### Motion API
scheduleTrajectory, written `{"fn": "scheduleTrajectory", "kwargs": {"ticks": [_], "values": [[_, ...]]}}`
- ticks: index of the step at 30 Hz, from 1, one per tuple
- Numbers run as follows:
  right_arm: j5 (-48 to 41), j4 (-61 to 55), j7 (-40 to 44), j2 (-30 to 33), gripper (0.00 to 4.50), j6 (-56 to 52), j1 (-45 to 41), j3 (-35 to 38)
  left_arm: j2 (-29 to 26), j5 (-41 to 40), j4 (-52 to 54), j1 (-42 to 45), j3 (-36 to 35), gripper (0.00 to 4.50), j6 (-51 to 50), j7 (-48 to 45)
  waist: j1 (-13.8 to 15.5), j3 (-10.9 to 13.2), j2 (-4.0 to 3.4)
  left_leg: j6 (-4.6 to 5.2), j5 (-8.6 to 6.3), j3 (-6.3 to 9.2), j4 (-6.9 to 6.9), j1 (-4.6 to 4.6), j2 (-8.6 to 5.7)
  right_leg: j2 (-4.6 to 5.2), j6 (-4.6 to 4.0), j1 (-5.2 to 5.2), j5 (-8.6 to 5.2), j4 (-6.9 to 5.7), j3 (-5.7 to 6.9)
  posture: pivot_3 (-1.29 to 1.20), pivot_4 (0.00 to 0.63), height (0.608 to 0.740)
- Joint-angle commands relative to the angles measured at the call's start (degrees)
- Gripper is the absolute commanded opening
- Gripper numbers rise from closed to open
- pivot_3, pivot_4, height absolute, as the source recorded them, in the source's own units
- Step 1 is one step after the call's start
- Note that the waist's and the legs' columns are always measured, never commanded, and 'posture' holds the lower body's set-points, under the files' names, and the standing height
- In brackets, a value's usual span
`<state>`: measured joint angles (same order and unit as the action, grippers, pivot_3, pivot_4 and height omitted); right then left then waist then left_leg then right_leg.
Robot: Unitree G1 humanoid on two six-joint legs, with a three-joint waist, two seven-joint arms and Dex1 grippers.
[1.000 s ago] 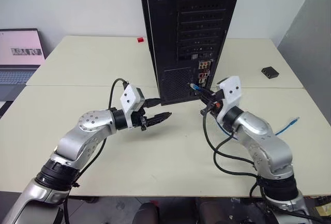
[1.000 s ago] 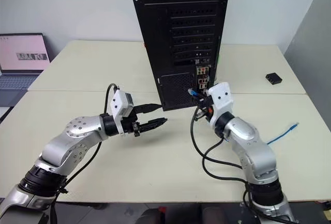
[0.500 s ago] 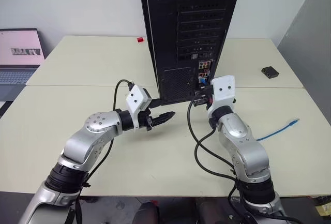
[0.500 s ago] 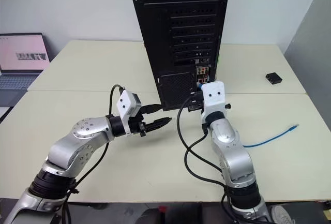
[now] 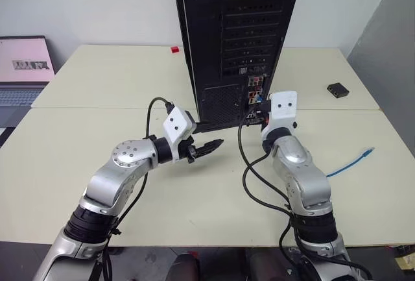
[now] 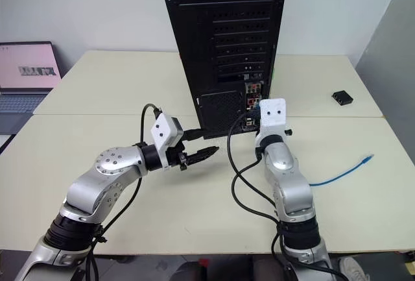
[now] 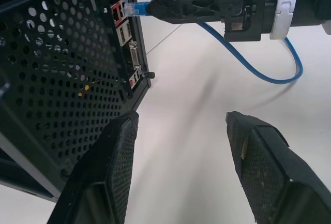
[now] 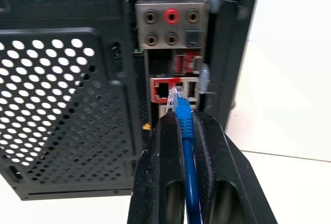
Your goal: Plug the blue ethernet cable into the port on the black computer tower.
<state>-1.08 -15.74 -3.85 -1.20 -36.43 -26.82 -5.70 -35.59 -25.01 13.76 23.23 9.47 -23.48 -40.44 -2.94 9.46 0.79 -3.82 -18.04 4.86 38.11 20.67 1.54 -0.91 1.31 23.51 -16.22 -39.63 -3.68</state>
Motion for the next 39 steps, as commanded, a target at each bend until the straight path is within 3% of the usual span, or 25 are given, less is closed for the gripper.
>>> {"fn": "scheduleTrajectory", "kwargs": {"ticks": [1,39], "values": [[0.2,-0.5,0.4,-0.7,0.0,2.1,-1.9,0.0,0.5,1.3,1.5,-0.3,-2.0,2.86,1.1,-0.3,0.0,0.0,0.0,0.0,0.0,0.0,0.0,0.0,0.0,0.0,0.0,0.0,0.0,0.0,0.0,0.0,0.15,0.74],[-0.1,6.8,0.3,-2.3,0.0,4.3,-6.0,1.7,3.2,4.7,0.9,-0.6,-3.6,2.86,1.3,-2.0,-0.3,0.0,-0.01,0.0,0.0,-0.02,-0.03,0.0,0.01,0.0,0.0,0.01,0.0,0.03,-0.03,0.0,0.15,0.74]]}}
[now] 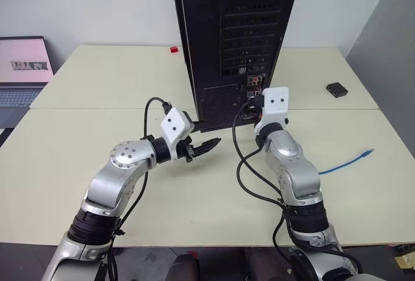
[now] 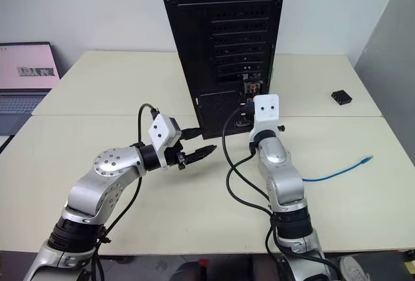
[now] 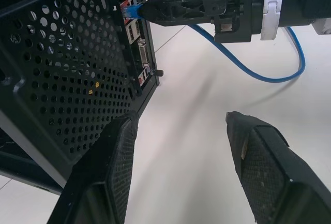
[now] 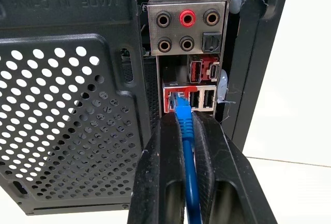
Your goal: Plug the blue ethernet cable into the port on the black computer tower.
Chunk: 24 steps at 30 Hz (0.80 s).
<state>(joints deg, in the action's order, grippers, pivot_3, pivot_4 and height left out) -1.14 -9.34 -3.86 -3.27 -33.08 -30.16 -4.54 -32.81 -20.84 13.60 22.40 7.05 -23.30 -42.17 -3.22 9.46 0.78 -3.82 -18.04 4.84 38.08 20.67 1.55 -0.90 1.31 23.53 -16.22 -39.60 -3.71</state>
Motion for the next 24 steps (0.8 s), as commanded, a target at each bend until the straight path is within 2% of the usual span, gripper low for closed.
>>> {"fn": "scheduleTrajectory", "kwargs": {"ticks": [1,15,16,18,24], "values": [[0.0,0.8,0.5,-0.2,0.0,1.1,-3.0,0.6,0.4,0.5,1.0,0.2,-1.2,2.86,1.2,-0.3,0.0,0.0,0.0,0.0,0.0,-0.01,0.0,0.0,0.0,0.0,0.0,0.0,0.0,0.0,-0.01,0.0,0.15,0.74],[-1.1,4.6,3.1,0.5,0.0,2.0,-4.9,1.2,0.8,1.1,1.4,-0.1,-1.6,2.86,1.1,-0.4,-1.4,0.0,0.0,0.01,0.01,-0.13,0.01,-0.2,0.01,-0.03,0.0,-0.01,0.0,-0.23,-0.17,0.0,0.15,0.74],[-1.1,4.4,3.2,0.6,0.7,1.9,-4.7,1.2,0.7,1.2,1.3,-0.2,-1.6,2.86,1.1,-0.4,-1.5,0.0,0.0,0.01,0.01,-0.12,0.0,-0.2,0.02,-0.03,0.0,-0.01,0.0,-0.23,-0.16,0.0,0.15,0.74],[-1.1,3.3,3.6,1.0,0.92,1.4,-4.0,1.2,0.6,1.3,1.0,-0.3,-1.7,2.86,1.4,-0.6,-1.5,0.0,-0.01,0.0,0.01,-0.11,0.0,-0.19,0.02,-0.03,0.0,-0.01,0.0,-0.22,-0.16,0.0,0.15,0.74],[-1.0,-2.2,5.4,3.1,2.31,-2.2,-1.8,1.1,0.2,2.5,-0.1,-1.0,-2.4,2.86,3.1,-0.9,-1.4,0.0,-0.02,-0.01,0.01,-0.05,-0.09,0.11,0.02,0.02,0.0,0.08,0.0,0.15,-0.06,0.0,0.15,0.74]]}}
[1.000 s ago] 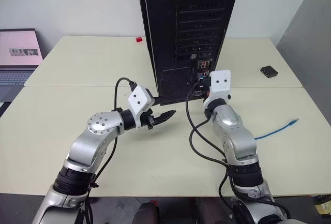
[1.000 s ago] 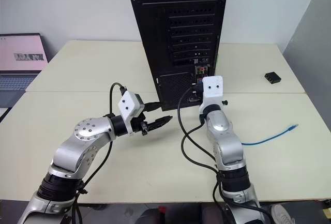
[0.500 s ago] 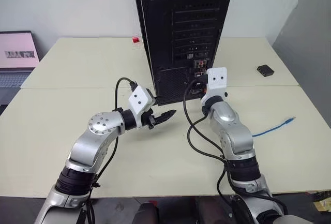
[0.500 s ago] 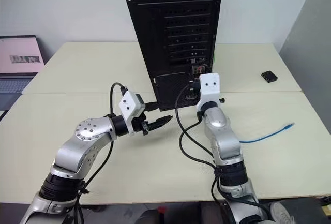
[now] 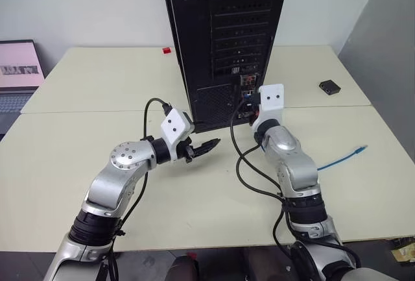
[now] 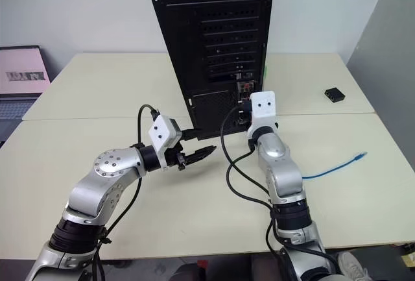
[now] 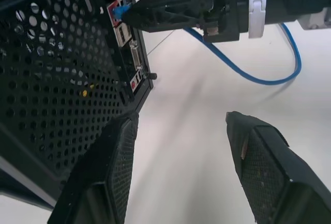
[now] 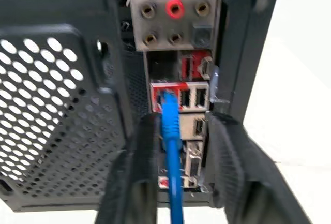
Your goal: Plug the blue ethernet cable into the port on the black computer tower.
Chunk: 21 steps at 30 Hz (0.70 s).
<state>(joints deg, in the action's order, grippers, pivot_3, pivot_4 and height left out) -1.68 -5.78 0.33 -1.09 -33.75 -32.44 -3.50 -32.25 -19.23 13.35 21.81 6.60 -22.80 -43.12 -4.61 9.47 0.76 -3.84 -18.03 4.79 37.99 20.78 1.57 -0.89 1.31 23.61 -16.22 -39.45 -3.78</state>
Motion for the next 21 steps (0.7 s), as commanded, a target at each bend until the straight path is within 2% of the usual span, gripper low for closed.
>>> {"fn": "scheduleTrajectory", "kwargs": {"ticks": [1,4,7,10,14,21], "values": [[-0.5,-7.4,1.7,1.6,2.54,-2.6,1.2,-0.2,-0.4,0.7,-0.1,-0.6,-2.4,2.86,2.6,0.0,0.0,0.0,0.0,0.0,0.0,-0.02,-0.01,0.04,-0.01,0.02,0.0,0.04,0.0,0.02,-0.01,0.0,0.15,0.74],[-1.1,-12.5,3.4,3.3,3.16,-5.9,3.3,-0.4,-0.6,1.3,-0.5,-1.1,-3.2,2.86,2.9,0.5,0.1,0.0,0.0,0.0,0.0,0.0,-0.03,0.09,-0.02,0.08,0.0,0.05,0.0,0.1,0.0,0.0,0.15,0.74],[-5.8,-23.3,9.8,8.1,3.16,-9.9,7.8,1.0,-2.9,3.1,-2.1,-0.1,-4.0,2.86,3.6,-0.3,0.4,0.0,0.0,0.01,-0.01,0.05,-0.03,0.09,-0.02,0.07,0.0,0.05,0.0,0.09,0.0,0.0,0.15,0.74],[-11.3,-31.4,20.3,17.9,3.16,-11.8,12.0,2.2,-6.0,2.6,-4.4,1.8,-5.0,2.86,3.6,-3.5,0.6,0.0,-0.03,0.02,-0.01,0.08,-0.03,0.09,-0.04,0.05,0.01,0.04,-0.01,0.08,0.07,0.0,0.15,0.74],[-18.2,-35.6,28.9,26.4,3.16,-11.9,16.4,7.6,-9.4,1.3,-6.9,3.1,-5.7,2.86,3.4,-8.6,1.2,0.1,-0.07,0.03,-0.02,0.09,-0.01,0.0,-0.04,-0.01,0.03,-0.12,-0.01,0.21,0.16,0.0,0.15,0.74],[-25.1,-35.2,36.2,35.1,3.16,-10.9,19.0,14.5,-11.0,-0.9,-9.3,6.1,-6.9,2.86,2.4,-13.9,1.5,0.2,-0.02,0.03,-0.02,0.06,-0.01,0.04,-0.07,-0.02,0.04,-0.16,0.0,0.37,0.14,0.0,0.15,0.74]]}}
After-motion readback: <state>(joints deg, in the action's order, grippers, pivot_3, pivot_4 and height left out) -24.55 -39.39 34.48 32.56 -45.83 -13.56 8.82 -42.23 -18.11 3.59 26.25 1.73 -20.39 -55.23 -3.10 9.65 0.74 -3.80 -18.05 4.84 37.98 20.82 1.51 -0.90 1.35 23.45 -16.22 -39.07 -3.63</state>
